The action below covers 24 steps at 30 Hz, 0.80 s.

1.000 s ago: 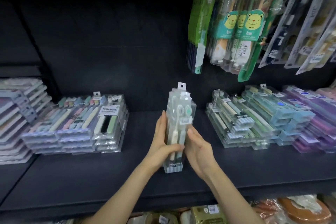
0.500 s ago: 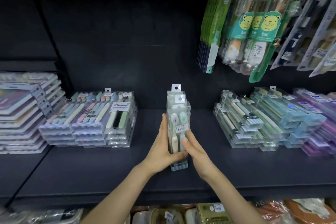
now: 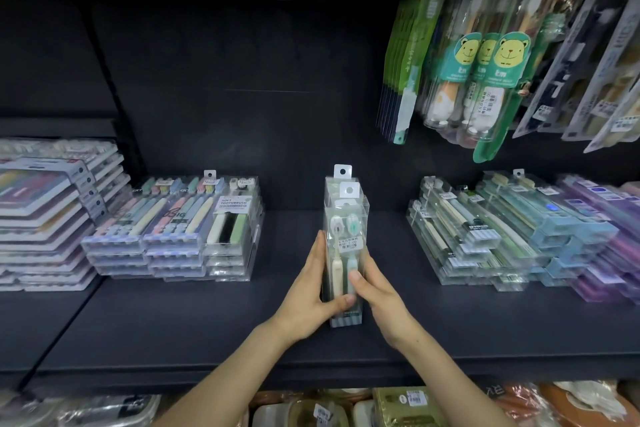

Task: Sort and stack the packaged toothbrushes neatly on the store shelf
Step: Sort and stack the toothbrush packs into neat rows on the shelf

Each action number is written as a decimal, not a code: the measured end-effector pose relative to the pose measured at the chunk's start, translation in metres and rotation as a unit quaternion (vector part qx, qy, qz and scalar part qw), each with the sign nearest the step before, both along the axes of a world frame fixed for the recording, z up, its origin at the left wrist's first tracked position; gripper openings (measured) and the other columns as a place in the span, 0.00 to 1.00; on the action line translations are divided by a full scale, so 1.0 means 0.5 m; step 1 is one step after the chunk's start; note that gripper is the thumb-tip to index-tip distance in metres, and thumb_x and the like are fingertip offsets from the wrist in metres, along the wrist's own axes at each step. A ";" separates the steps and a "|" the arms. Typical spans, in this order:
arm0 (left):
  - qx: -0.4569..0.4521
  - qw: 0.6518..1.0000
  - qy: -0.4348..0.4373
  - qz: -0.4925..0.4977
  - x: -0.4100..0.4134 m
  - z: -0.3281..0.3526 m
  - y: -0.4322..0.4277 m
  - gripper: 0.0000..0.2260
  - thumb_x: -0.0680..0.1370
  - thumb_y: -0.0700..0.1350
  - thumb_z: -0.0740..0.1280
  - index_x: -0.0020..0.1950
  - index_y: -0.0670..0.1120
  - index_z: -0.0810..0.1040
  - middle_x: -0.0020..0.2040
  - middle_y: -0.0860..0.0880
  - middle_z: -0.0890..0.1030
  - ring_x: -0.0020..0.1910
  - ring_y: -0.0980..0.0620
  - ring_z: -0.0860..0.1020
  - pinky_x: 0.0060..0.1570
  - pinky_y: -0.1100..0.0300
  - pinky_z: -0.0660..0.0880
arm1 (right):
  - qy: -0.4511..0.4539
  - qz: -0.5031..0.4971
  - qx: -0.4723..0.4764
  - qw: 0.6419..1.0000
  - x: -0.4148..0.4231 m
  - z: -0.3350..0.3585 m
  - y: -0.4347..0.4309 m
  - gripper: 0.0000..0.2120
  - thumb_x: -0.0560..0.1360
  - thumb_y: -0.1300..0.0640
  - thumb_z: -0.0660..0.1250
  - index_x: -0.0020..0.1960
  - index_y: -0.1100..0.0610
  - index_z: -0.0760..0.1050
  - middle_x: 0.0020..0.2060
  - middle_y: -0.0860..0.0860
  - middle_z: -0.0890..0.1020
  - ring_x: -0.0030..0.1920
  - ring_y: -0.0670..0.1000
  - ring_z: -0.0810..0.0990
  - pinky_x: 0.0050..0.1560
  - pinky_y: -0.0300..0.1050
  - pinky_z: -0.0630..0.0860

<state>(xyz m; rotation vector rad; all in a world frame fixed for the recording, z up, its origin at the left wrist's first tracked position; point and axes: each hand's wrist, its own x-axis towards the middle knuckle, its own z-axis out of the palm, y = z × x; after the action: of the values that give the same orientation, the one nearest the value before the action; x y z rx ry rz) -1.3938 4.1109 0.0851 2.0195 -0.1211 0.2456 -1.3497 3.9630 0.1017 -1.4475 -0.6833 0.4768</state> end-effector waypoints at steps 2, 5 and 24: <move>-0.039 0.999 0.019 -0.003 0.004 0.009 -0.008 0.46 0.70 0.60 0.69 0.79 0.50 0.46 0.77 0.53 0.57 0.75 0.57 0.59 0.73 0.51 0.62 | 0.022 -0.011 0.002 1.000 0.001 0.015 0.006 0.31 0.78 0.51 0.57 0.78 0.51 0.51 0.72 0.44 0.68 0.69 0.39 0.68 0.64 0.32 0.68; -0.132 0.989 0.073 -0.003 0.023 0.037 -0.011 0.45 0.69 0.58 0.70 0.79 0.52 0.48 0.76 0.54 0.61 0.72 0.58 0.65 0.71 0.53 0.65 | 0.065 -0.035 -0.008 0.997 0.022 0.053 0.016 0.24 0.80 0.48 0.58 0.75 0.48 0.62 0.65 0.43 0.76 0.63 0.40 0.76 0.55 0.33 0.75; -0.022 0.925 0.377 0.043 0.140 0.120 0.069 0.22 0.74 0.68 0.59 0.55 0.54 0.78 0.52 0.53 0.80 0.52 0.53 0.76 0.45 0.61 0.69 | 0.264 -0.139 -0.235 0.925 0.157 0.098 0.091 0.15 0.80 0.48 0.60 0.54 0.58 0.77 0.40 0.54 0.84 0.41 0.53 0.83 0.39 0.47 0.78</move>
<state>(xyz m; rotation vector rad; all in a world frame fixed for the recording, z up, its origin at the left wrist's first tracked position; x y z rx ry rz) -1.3237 4.1456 0.1452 1.9430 0.4551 -0.4794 -1.2712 4.0086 0.1506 -1.7264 0.0824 0.8023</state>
